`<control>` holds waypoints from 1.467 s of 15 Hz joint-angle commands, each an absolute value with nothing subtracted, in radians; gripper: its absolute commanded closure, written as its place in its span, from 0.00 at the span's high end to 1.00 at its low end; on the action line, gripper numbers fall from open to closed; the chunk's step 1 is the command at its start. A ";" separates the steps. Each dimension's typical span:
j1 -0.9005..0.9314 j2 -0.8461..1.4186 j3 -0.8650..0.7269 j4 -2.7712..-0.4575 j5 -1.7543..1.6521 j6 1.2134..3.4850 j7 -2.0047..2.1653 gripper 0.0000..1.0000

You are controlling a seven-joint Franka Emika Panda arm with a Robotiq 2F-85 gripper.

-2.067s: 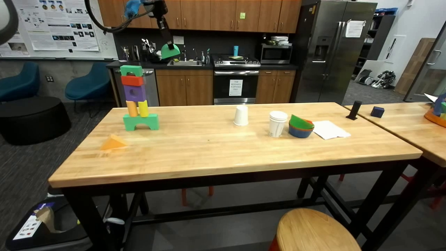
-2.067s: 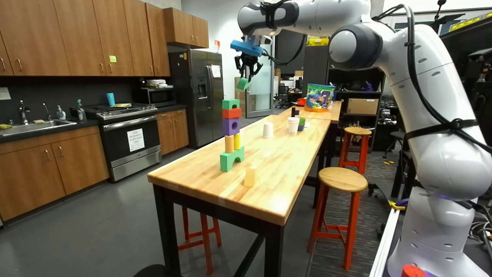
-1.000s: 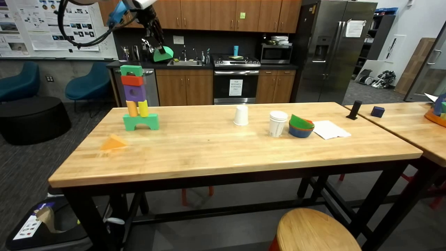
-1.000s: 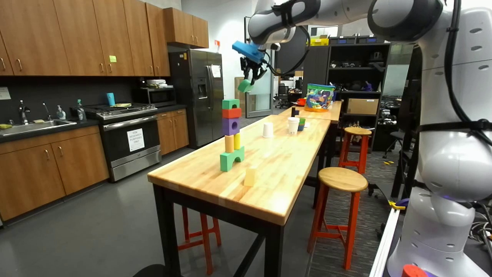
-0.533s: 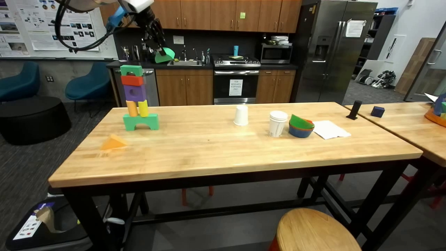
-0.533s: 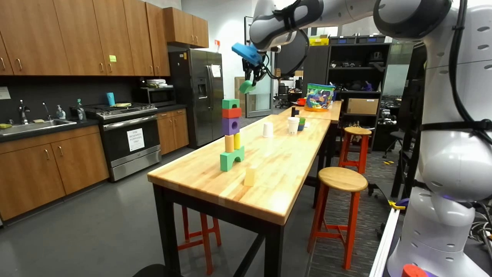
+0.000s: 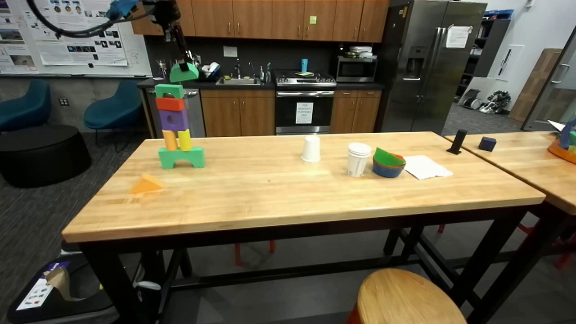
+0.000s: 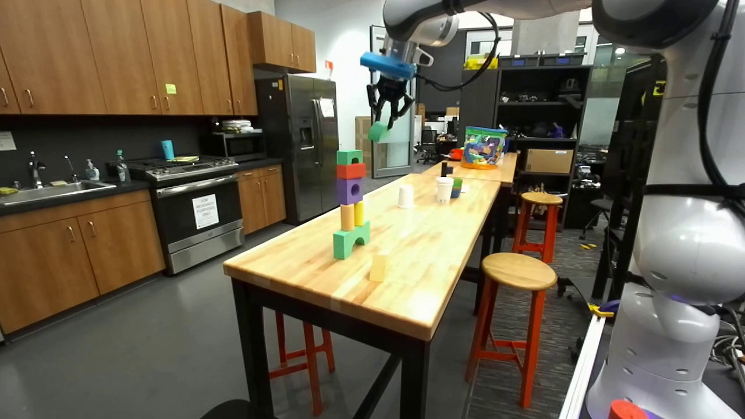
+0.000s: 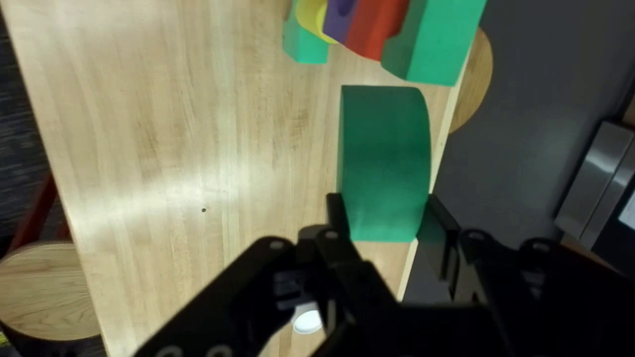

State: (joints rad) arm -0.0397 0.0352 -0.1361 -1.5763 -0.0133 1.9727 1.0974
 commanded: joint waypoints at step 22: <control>-0.037 0.154 -0.105 -1.332 -0.070 1.753 1.222 0.14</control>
